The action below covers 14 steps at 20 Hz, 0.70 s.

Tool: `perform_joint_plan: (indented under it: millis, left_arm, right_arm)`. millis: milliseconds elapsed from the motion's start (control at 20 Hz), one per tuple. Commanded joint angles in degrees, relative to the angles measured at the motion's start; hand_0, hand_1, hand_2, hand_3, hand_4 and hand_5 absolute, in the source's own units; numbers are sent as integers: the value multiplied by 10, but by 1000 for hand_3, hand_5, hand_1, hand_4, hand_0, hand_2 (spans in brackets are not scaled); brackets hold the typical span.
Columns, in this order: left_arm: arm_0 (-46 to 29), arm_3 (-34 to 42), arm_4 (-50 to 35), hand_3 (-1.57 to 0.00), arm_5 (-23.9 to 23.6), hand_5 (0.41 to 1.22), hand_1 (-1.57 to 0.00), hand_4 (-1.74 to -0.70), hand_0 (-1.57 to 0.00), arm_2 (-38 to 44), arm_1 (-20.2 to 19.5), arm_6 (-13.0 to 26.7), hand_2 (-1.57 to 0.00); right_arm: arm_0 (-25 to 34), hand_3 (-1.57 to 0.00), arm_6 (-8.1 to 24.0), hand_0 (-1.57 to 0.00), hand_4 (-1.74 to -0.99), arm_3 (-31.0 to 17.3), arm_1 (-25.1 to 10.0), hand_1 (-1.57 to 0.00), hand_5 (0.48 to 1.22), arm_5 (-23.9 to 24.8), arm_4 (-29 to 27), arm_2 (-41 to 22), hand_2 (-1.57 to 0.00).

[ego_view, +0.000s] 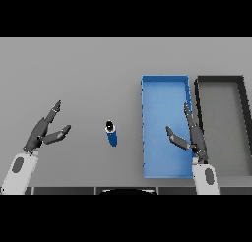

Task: Pick up the blue pipe and place it into the blue bin.

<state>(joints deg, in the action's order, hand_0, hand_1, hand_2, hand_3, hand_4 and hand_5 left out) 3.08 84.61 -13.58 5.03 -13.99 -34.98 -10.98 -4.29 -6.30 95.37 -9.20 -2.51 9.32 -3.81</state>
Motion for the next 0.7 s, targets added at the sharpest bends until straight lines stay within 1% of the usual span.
perform_joint_plan:
  millis: [0,100,200,300,350,400,450,500,550,600,650]
  left_arm:
    - [-5,12,-3,1,11,573,1,-989,1,-2,-11,5,1]
    - [-15,42,-3,1,36,549,1,-1026,1,-19,-30,15,1]
    - [-26,62,6,1,51,522,1,-1071,1,-49,-18,25,1]
    - [-23,75,9,1,65,497,1,-1113,1,-75,-11,61,1]
    - [-24,74,26,1,65,485,1,-1126,1,-89,-2,61,1]
    - [-15,75,38,1,62,475,1,-1132,1,-104,12,74,1]
    - [-14,77,45,1,65,464,1,-1137,1,-115,16,79,1]
    - [-16,81,49,1,66,455,1,-1138,1,-119,18,77,1]
    - [-12,79,54,1,66,450,1,-1139,1,-129,30,77,1]
    - [-7,73,56,1,65,452,1,-1144,1,-133,39,81,1]
    - [-7,72,59,1,63,451,1,-1146,1,-138,50,74,1]
  right_arm:
    - [1,1,-1,1,-1181,-4,-2,1,619,3,4,1,1]
    - [12,1,7,1,-1179,-7,-1,1,616,0,0,1,1]
    - [5,1,0,1,-1174,-5,0,1,616,-2,2,-2,1]
    - [6,1,6,1,-1164,2,-4,1,617,1,7,-2,1]
    - [1,1,6,1,-1174,11,0,1,618,0,5,-6,1]
    - [-1,1,12,1,-1182,8,0,1,618,-1,5,-5,1]
    - [4,1,18,1,-1189,2,2,1,619,1,3,-2,1]
    - [6,1,17,1,-1195,-1,-1,1,617,1,0,2,1]
    - [8,1,17,1,-1197,0,5,1,615,2,0,-2,1]
    - [5,1,8,1,-1205,1,3,1,618,2,1,-1,1]
    - [4,1,2,1,-1213,1,0,1,625,-1,-3,2,1]
